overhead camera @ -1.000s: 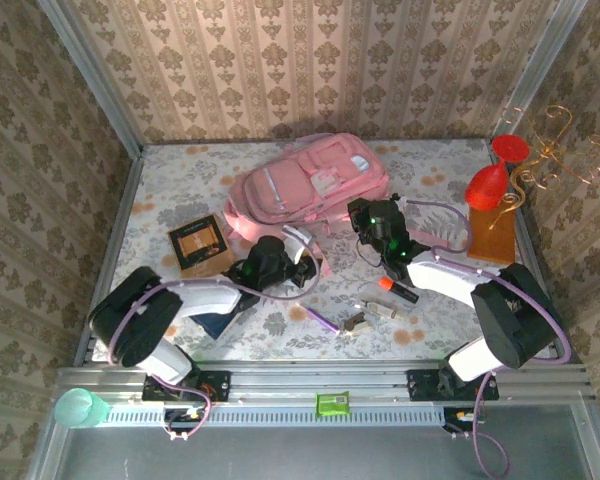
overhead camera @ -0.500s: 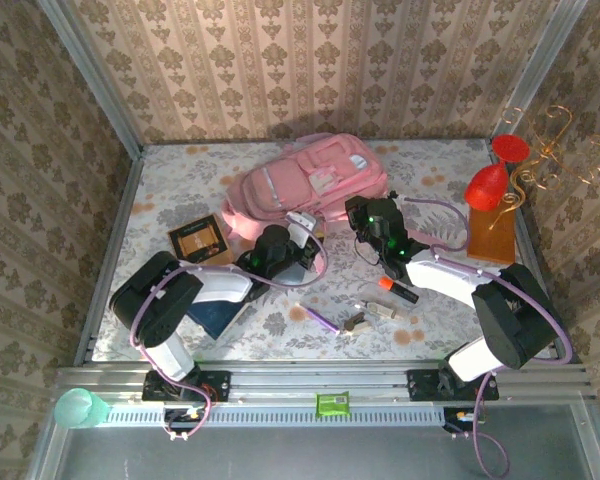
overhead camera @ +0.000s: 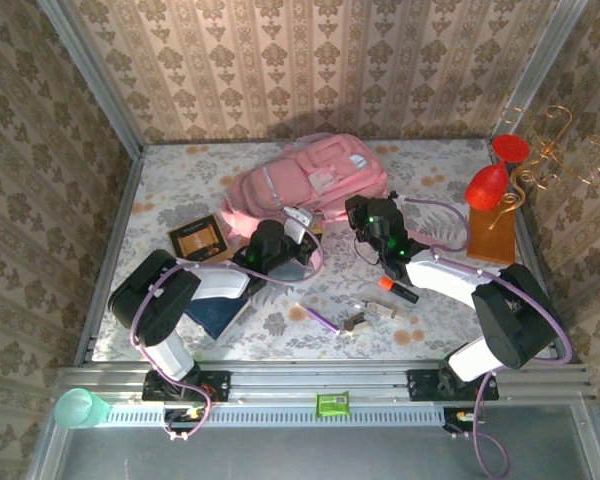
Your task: Pack the student bag
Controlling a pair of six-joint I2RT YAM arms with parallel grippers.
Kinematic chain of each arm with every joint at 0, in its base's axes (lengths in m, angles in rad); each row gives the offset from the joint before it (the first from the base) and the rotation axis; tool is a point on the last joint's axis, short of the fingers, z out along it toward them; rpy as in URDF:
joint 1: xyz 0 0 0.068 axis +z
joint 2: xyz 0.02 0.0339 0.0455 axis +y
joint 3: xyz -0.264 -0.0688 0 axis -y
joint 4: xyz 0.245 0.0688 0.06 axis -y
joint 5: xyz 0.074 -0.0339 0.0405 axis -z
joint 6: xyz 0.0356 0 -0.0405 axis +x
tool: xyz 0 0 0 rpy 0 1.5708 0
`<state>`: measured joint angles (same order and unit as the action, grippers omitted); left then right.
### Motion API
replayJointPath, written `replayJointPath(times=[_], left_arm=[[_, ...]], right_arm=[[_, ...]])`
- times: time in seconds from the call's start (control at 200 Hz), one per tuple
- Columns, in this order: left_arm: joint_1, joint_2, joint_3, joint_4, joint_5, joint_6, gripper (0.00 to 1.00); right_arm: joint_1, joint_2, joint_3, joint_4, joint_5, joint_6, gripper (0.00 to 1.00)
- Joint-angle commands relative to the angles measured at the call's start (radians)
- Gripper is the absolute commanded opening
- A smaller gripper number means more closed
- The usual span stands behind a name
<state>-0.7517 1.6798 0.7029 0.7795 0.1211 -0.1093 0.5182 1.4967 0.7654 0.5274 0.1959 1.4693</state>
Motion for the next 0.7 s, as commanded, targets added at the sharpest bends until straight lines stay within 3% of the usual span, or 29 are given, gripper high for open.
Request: replayJointPath(times=[0.0,0.52,0.695], left_arm=[[0.010,-0.002,0.046,0.074,0.048,-0.024,0.20],[0.017,0.023,0.073,0.093,0.030,-0.073,0.15],[0.022,0.026,0.068,0.101,0.018,-0.104,0.19]], right_arm=[[0.020,-0.024,-0.002,0.109,0.013,0.017,0.00],[0.022,0.001,-0.024,0.129,0.016,0.026,0.00],[0.022,0.007,-0.038,0.131,0.026,0.026,0.00]])
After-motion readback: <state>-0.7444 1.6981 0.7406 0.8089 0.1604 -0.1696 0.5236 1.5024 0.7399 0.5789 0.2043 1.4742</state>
